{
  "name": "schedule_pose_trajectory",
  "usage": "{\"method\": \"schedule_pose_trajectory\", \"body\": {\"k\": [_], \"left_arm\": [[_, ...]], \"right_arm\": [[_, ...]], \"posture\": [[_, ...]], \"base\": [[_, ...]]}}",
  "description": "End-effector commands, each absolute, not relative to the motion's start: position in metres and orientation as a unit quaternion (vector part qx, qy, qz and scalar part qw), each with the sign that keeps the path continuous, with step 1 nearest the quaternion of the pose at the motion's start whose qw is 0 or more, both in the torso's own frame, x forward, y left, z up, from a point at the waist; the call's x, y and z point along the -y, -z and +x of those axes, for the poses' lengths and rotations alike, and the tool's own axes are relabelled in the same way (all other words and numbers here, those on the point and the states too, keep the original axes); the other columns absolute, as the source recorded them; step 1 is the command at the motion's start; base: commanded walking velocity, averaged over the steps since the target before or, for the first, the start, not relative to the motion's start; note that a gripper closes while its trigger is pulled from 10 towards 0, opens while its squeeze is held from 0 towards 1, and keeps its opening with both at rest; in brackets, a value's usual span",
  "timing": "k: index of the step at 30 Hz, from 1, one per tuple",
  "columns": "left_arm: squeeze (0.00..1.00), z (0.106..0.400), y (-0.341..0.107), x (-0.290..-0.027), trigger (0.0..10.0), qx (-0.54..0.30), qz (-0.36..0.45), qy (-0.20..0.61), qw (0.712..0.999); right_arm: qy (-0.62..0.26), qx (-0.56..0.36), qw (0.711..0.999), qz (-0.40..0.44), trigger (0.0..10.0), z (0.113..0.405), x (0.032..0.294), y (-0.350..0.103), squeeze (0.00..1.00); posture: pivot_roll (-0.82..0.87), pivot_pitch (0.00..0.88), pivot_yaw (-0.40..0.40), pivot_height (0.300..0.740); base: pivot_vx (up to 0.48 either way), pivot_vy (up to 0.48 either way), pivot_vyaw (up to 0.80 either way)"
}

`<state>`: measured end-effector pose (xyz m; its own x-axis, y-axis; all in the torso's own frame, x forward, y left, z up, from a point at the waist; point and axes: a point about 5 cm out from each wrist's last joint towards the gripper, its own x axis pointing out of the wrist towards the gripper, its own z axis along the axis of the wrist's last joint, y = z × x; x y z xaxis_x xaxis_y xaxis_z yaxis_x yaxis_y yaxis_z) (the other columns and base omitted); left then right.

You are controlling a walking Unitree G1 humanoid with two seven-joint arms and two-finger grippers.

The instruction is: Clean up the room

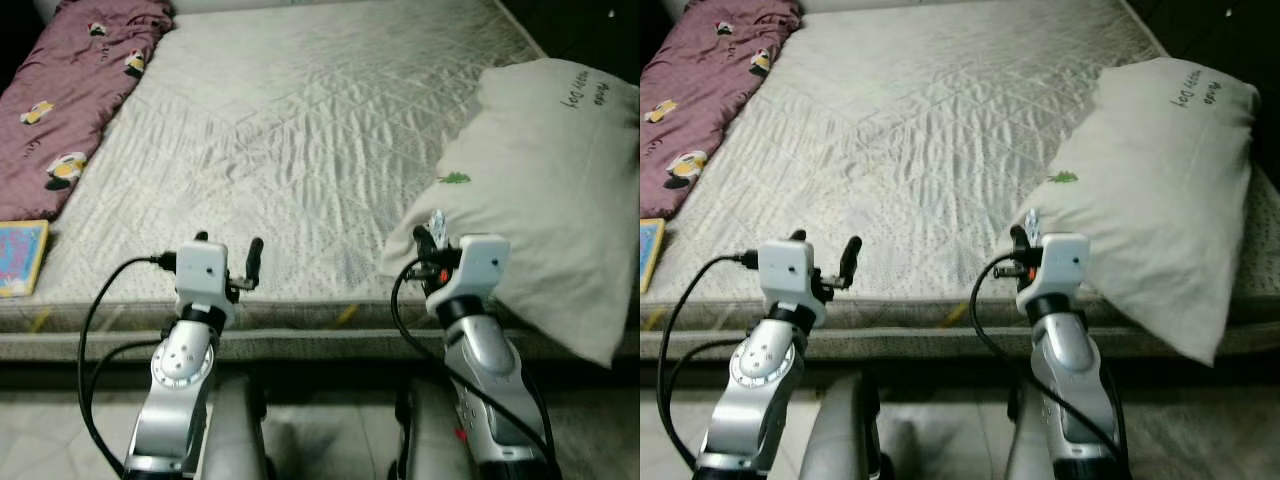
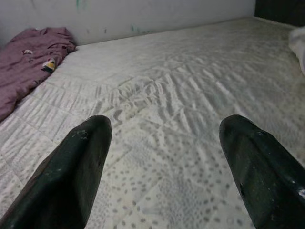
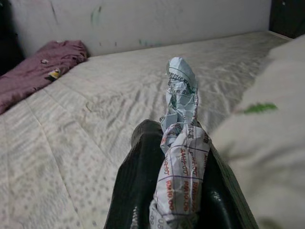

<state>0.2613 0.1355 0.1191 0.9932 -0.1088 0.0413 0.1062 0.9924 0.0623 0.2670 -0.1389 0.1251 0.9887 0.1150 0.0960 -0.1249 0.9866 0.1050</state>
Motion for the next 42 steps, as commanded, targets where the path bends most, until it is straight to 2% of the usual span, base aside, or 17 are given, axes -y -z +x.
{"method": "schedule_pose_trajectory", "body": {"k": [1, 6, 14, 22, 24, 32, 34, 36, 42], "left_arm": [[0.0, 0.263, -0.116, -0.139, 10.0, 0.02, 0.039, 0.054, 0.998], [0.0, 0.277, -0.12, -0.138, 10.0, 0.028, 0.052, 0.07, 0.996], [0.0, 0.29, -0.123, -0.136, 10.0, 0.028, 0.067, 0.089, 0.993], [0.0, 0.284, -0.119, -0.137, 10.0, 0.032, 0.076, 0.062, 0.995], [0.0, 0.28, -0.112, -0.141, 10.0, 0.012, 0.09, 0.04, 0.995], [0.0, 0.269, -0.11, -0.144, 10.0, 0.021, 0.085, 0.033, 0.996], [0.0, 0.268, -0.11, -0.145, 10.0, 0.02, 0.081, 0.024, 0.996], [0.0, 0.266, -0.109, -0.147, 10.0, 0.011, 0.078, 0.009, 0.997], [0.0, 0.262, -0.109, -0.151, 10.0, 0.012, 0.025, -0.015, 0.999]], "right_arm": [[-0.052, 0.057, 0.995, 0.061, 10.0, 0.269, 0.139, -0.129, 0.0], [-0.022, 0.07, 0.995, 0.067, 10.0, 0.271, 0.143, -0.129, 0.0], [0.0, 0.068, 0.996, 0.061, 10.0, 0.269, 0.147, -0.123, 0.0], [-0.013, 0.052, 0.998, 0.042, 10.0, 0.269, 0.149, -0.12, 0.0], [-0.014, 0.037, 0.999, 0.032, 10.0, 0.269, 0.149, -0.116, 0.0], [-0.03, -0.013, 0.999, 0.016, 10.0, 0.272, 0.146, -0.101, 0.0], [-0.045, -0.015, 0.999, 0.005, 10.0, 0.275, 0.143, -0.1, 0.0], [-0.083, -0.016, 0.996, 0.032, 10.0, 0.278, 0.136, -0.102, 0.0], [-0.108, -0.017, 0.994, 0.022, 10.0, 0.289, 0.126, -0.106, 0.0]], "posture": [[-0.08, 0.0, 0.113, 0.667], [-0.11, 0.0, 0.183, 0.7], [-0.13, 0.0, 0.214, 0.74], [-0.1, 0.0, 0.138, 0.74], [-0.09, 0.0, 0.116, 0.74], [-0.04, 0.0, 0.037, 0.74], [-0.02, 0.0, 0.009, 0.74], [-0.01, 0.0, -0.01, 0.74], [0.02, 0.0, -0.071, 0.74]], "base": [[0.0, 0.0, 0.0], [0.0, 0.0, 0.0], [0.0, 0.0, 0.0], [0.0, 0.0, 0.0], [0.0, 0.0, 0.0], [0.0, 0.0, 0.0], [0.0, 0.0, 0.0], [0.0, 0.0, 0.0], [0.0, 0.0, 0.0]]}}
